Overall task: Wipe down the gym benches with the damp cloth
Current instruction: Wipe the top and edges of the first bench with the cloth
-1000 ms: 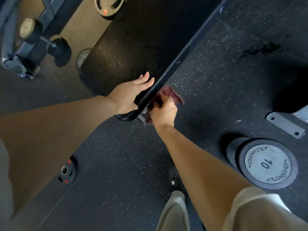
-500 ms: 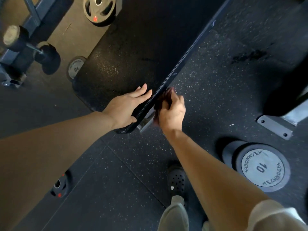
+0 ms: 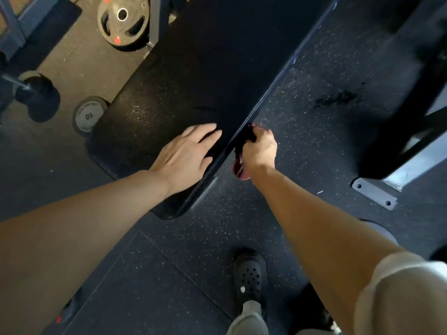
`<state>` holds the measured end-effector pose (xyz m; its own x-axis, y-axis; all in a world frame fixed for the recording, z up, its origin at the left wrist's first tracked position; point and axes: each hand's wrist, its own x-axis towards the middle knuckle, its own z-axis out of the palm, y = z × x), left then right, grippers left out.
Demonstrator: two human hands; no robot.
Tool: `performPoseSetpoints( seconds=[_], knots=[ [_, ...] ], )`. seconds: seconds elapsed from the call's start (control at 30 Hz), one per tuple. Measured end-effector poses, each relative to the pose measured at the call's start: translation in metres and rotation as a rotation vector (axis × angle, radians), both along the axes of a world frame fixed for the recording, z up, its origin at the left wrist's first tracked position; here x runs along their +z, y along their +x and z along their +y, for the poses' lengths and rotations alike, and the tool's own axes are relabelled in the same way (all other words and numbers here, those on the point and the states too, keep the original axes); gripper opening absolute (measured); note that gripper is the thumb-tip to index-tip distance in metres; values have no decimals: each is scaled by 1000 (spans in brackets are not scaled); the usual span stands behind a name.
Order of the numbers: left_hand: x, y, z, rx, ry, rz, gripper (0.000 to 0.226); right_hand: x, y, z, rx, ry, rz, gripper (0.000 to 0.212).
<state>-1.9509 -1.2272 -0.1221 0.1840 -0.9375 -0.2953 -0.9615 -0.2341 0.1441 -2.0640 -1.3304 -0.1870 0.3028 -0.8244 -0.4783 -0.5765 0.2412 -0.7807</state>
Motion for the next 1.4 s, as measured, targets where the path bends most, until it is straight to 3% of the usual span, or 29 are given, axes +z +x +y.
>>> performPoseSetpoints(
  seconds=[0.13,0.3,0.47,0.6,0.7,0.8,0.9,1.13,1.3,1.4],
  knots=[
    [-13,11,-30,12,119,62,66,8,-5,31,39,-223,-72,48],
    [-25,9,-33,76,173,147,68,0,7,0,-66,-105,-7,45],
    [-25,9,-34,85,160,150,68,7,-6,39,72,-159,-78,48],
    [-25,7,-35,99,156,149,68,1,3,-1,16,-63,19,49],
    [-25,7,-34,104,152,156,68,8,2,21,41,-69,-21,49],
    [-24,7,-35,102,139,145,68,12,-7,41,150,-42,-63,43],
    [-19,5,-39,88,137,110,69,18,-10,-1,106,53,-35,33],
    [5,2,-85,113,-122,133,49,28,-5,-109,-252,-47,-132,42],
    [-10,4,-156,121,-285,196,48,23,-5,-88,22,-42,-50,34],
    [-32,12,-187,85,-346,202,45,12,-1,-97,-48,-158,-15,34]
  ],
)
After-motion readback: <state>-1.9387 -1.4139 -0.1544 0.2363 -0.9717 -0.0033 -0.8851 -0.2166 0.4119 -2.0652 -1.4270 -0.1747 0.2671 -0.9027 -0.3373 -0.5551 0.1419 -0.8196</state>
